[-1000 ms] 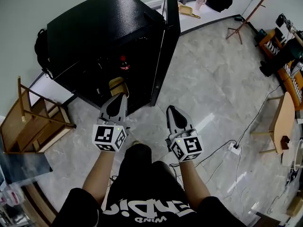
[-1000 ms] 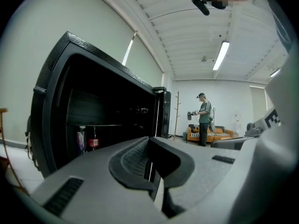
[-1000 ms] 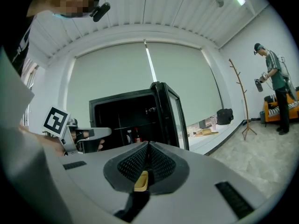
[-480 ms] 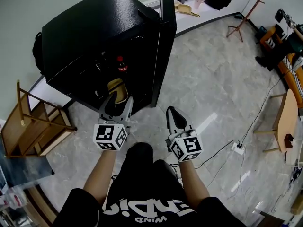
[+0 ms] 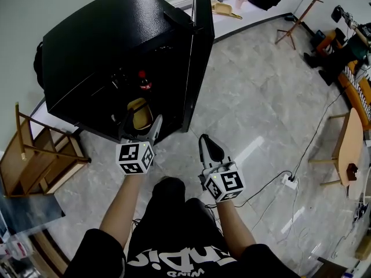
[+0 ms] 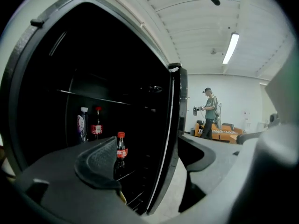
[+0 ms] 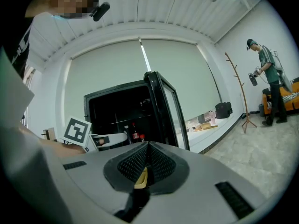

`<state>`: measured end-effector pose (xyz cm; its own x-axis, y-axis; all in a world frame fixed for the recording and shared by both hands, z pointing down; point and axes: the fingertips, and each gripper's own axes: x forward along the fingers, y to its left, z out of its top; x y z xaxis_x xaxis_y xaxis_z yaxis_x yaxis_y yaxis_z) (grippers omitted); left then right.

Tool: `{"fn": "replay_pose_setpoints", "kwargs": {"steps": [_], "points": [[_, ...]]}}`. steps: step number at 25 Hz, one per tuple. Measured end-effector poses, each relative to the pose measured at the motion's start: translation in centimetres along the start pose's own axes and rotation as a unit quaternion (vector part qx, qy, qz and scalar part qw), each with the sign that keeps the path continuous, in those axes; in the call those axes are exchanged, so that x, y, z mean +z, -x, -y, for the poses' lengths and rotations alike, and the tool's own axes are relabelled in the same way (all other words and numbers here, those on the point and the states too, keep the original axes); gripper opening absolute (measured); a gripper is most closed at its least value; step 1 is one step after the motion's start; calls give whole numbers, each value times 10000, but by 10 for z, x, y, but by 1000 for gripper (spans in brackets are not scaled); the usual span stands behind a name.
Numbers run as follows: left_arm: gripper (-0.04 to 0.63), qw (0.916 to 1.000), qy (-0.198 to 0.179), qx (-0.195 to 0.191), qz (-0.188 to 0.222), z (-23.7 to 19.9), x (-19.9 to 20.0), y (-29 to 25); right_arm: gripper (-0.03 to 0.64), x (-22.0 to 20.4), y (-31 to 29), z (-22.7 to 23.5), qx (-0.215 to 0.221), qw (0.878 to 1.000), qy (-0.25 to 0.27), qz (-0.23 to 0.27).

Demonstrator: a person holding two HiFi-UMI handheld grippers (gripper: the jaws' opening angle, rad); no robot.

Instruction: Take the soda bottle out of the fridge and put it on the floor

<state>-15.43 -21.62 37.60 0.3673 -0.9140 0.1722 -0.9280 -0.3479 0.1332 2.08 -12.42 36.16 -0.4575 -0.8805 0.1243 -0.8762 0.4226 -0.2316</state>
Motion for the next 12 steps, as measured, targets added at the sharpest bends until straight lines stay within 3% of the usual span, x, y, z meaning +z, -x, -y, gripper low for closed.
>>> {"fn": "replay_pose_setpoints", "kwargs": {"steps": [12], "points": [[397,9981,-36,564,-227,-61,-41,-88,23,-21,-13,15,-133,9997,-173,-71]]}}
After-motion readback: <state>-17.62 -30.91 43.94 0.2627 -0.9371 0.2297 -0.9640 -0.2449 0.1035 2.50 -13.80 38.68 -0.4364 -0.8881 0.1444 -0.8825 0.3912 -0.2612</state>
